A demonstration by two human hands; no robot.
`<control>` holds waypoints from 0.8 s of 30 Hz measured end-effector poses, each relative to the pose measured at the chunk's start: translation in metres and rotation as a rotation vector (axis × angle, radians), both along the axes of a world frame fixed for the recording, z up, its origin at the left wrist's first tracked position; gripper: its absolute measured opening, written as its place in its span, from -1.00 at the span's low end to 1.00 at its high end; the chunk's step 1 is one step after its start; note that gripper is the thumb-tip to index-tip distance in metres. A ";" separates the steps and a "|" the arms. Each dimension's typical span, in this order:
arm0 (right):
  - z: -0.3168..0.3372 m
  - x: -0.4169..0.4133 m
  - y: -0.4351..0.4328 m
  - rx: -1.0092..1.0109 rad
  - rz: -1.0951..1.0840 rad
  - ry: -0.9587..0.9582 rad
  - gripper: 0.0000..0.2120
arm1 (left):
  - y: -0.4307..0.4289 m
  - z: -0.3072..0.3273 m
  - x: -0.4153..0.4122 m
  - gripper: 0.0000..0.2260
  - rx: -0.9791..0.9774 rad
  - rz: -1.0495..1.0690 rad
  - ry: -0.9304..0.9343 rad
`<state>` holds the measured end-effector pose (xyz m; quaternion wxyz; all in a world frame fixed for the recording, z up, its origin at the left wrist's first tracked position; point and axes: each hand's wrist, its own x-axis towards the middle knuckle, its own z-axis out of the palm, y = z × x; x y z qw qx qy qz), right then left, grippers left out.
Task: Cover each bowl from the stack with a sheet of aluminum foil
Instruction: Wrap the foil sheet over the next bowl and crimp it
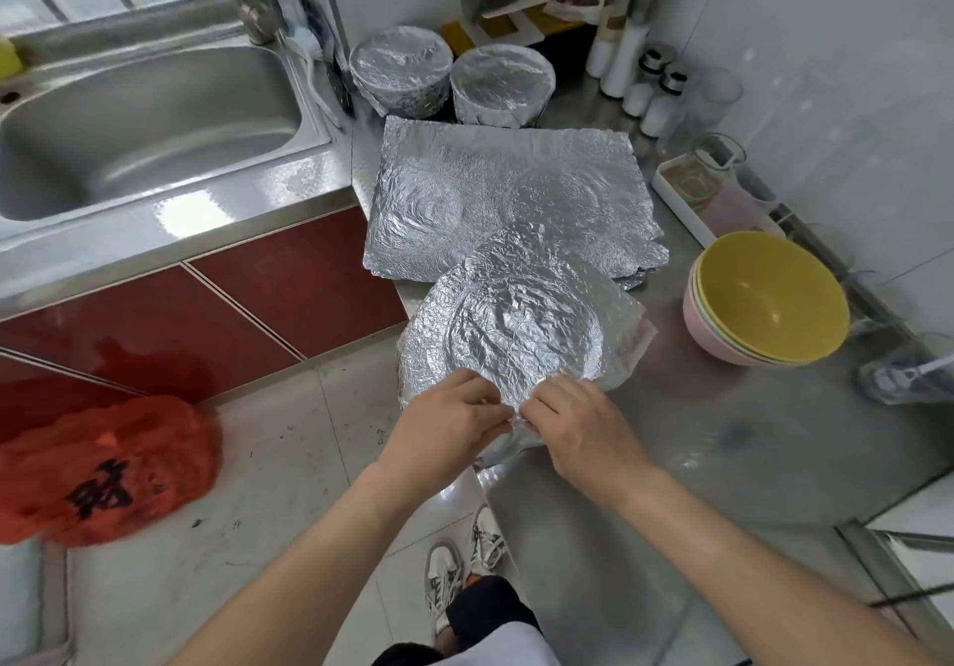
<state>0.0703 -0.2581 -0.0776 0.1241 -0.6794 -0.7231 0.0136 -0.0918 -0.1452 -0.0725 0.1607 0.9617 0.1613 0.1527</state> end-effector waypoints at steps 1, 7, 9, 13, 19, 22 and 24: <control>-0.001 0.000 0.001 0.021 0.006 0.009 -0.85 | 0.000 -0.001 0.001 -0.73 0.020 -0.005 -0.009; 0.000 0.010 -0.002 0.067 0.049 0.037 -0.79 | -0.007 -0.013 0.013 -0.87 0.083 -0.028 -0.036; 0.002 0.014 -0.004 0.054 0.061 0.024 -0.79 | -0.012 -0.014 0.017 -0.89 0.098 -0.002 -0.044; 0.009 0.031 -0.007 0.000 0.022 0.019 -0.80 | -0.021 -0.010 0.023 -0.83 0.063 0.049 -0.041; 0.025 0.033 -0.013 -0.069 -0.112 0.196 -0.84 | -0.007 0.002 -0.004 -0.66 -0.446 0.706 -0.207; 0.018 0.021 -0.012 -0.066 -0.070 0.249 -0.89 | 0.006 0.001 -0.021 -0.53 -1.019 0.879 -0.284; 0.014 0.018 -0.010 -0.060 -0.071 0.265 -0.87 | 0.012 -0.006 -0.032 -0.42 -1.359 0.798 -0.363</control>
